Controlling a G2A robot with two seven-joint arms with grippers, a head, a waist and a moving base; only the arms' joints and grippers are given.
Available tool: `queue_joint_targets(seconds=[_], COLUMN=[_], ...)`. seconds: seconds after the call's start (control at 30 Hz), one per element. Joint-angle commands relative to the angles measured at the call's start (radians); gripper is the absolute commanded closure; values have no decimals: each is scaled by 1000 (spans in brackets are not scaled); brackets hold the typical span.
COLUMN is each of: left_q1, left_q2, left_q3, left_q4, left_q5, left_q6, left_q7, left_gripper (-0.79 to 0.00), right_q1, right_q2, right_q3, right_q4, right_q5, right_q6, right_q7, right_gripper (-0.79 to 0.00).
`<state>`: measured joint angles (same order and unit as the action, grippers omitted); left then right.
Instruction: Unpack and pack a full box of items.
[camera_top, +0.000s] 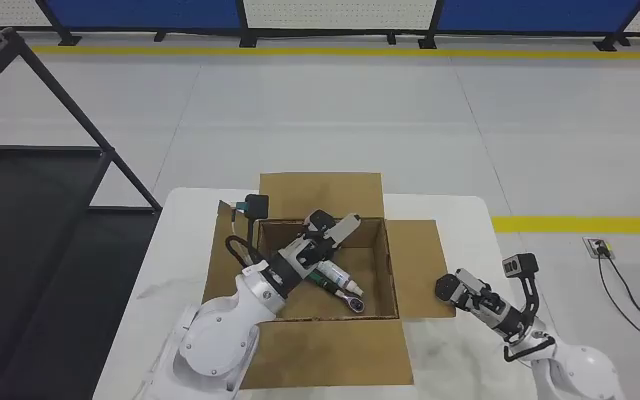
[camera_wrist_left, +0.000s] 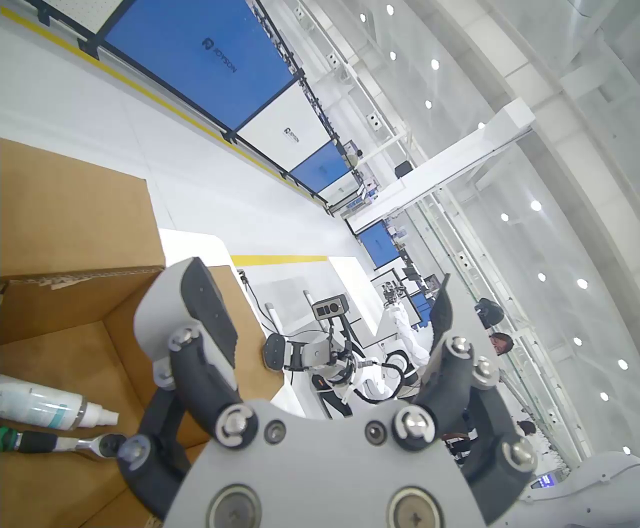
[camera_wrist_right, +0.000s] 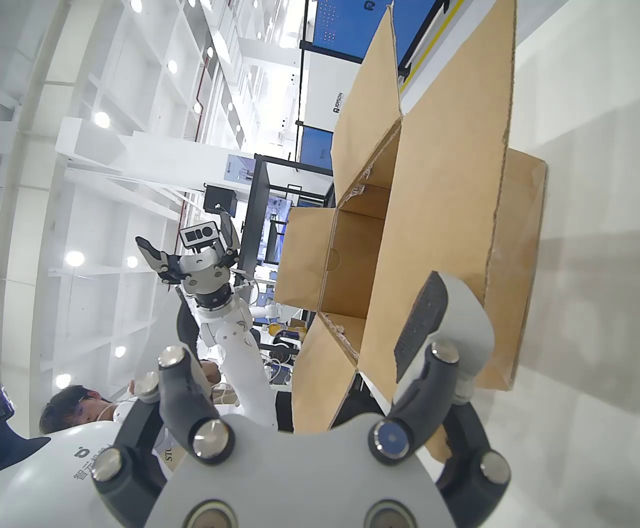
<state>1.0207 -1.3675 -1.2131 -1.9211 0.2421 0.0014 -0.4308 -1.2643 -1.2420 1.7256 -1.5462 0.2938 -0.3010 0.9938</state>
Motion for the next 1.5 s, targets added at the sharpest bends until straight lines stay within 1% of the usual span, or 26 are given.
queue_joint_targets(seconds=[0.0,0.07,0.17,0.47,0.7,0.87,1.17,1.23,1.33,1.47], left_q1=[6,19,58,212,306,311,311,315,293,288], left_q2=[-1,1,7,24,30,30,30,29,27,28], left_q3=[-14,-38,-89,-281,-389,-391,-391,-388,-416,-479], left_q4=[-6,-19,-54,-185,-247,-250,-250,-239,-216,-223], left_q5=[-7,-12,-13,-33,-97,-106,-106,-123,-168,-238], left_q6=[4,9,10,-13,-43,-44,-44,-30,-19,3], left_q7=[42,62,89,163,213,212,212,213,274,304], left_gripper=[-785,-785,-785,-785,-785,-785,-785,-785,-785,-785], right_q1=[1,8,18,33,55,43,43,42,45,70], right_q2=[2,5,9,21,28,30,30,30,30,32], right_q3=[-11,-19,-27,-38,-68,-80,-80,-81,-102,-135], right_q4=[3,15,34,66,101,63,63,62,27,-46], right_q5=[-15,-27,-31,-41,-49,-57,-57,-57,-53,-104], right_q6=[6,10,6,-18,-23,-48,-48,-46,-35,-45], right_q7=[-15,-17,-16,-7,-15,-50,-50,-54,-76,-83], right_gripper=[-785,-785,-785,-785,-785,-785,-785,-785,-785,-785])
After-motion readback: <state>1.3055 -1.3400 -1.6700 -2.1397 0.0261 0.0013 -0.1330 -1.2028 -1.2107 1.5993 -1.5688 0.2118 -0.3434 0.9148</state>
